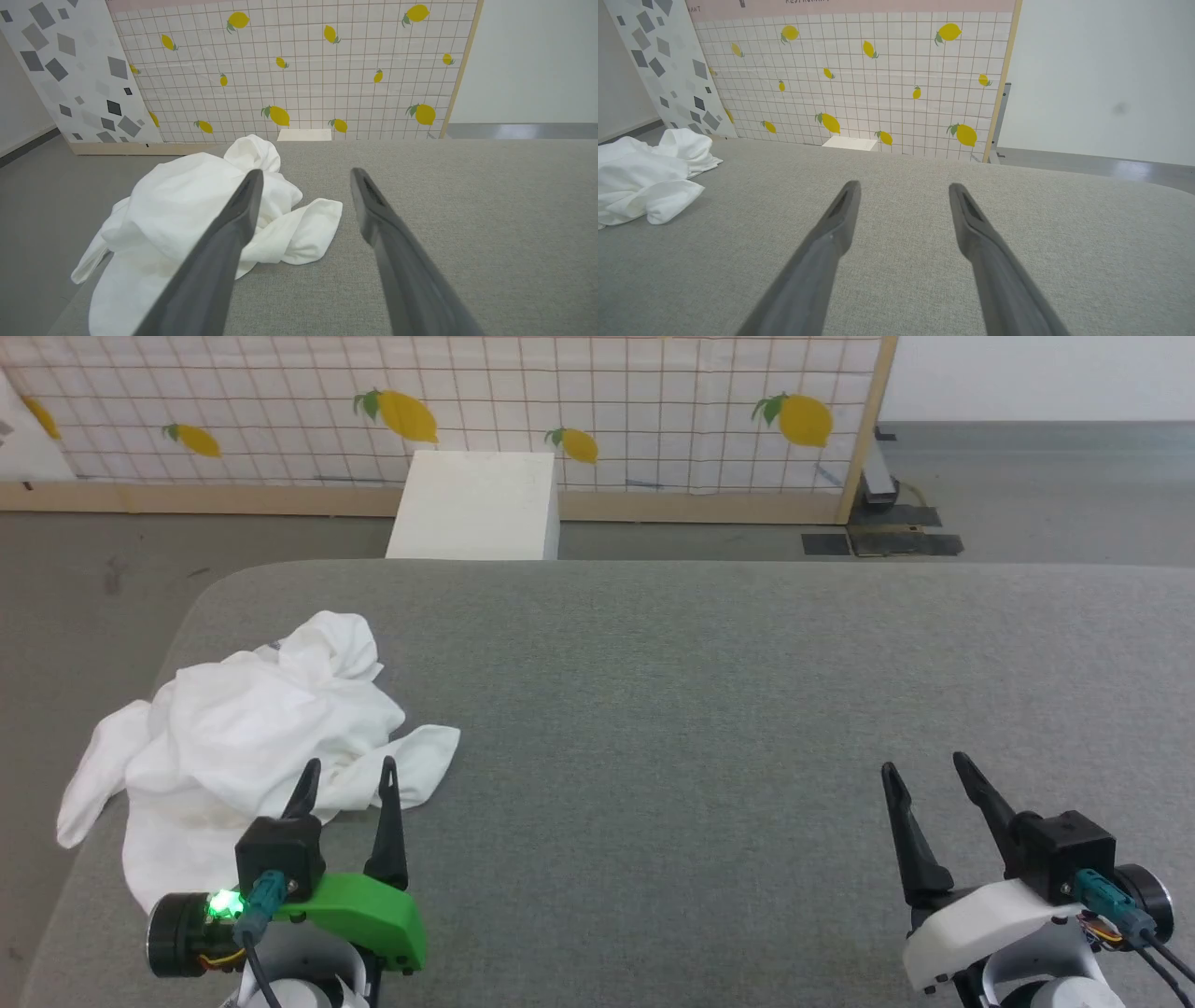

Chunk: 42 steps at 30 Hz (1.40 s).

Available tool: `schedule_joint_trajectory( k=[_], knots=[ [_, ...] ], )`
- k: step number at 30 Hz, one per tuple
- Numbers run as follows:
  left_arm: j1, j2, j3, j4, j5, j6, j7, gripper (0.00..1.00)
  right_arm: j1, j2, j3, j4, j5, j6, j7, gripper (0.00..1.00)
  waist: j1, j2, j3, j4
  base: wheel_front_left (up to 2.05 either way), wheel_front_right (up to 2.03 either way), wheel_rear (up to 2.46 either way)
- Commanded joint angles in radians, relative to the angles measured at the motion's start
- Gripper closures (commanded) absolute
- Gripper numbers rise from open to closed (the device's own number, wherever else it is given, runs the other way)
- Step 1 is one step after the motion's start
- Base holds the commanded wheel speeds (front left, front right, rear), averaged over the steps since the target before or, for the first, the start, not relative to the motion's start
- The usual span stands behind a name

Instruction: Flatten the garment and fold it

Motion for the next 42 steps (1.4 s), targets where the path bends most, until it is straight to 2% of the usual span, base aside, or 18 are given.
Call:
schedule_joint_trajectory(
  k=[1,24,42],
  knots=[
    [0.022,-0.001,-0.002,0.000,-0.006,0.006,-0.012,0.00,0.013,0.000,0.003,0.006,0.010,0.000,-0.012,0.00,0.0000,0.0000,-0.003,0.015,0.00,0.00,0.00],
    [0.064,-0.002,-0.009,0.002,-0.030,0.029,-0.059,0.00,0.031,0.001,0.027,0.033,0.060,-0.001,-0.060,0.00,0.0000,0.0000,-0.011,0.174,0.00,0.00,0.00],
    [0.088,-0.003,-0.013,0.005,-0.040,0.047,-0.096,0.00,0.035,0.001,0.052,0.071,0.094,-0.001,-0.097,0.00,0.0000,0.0000,-0.021,0.269,0.00,0.00,0.00]
  ],
)
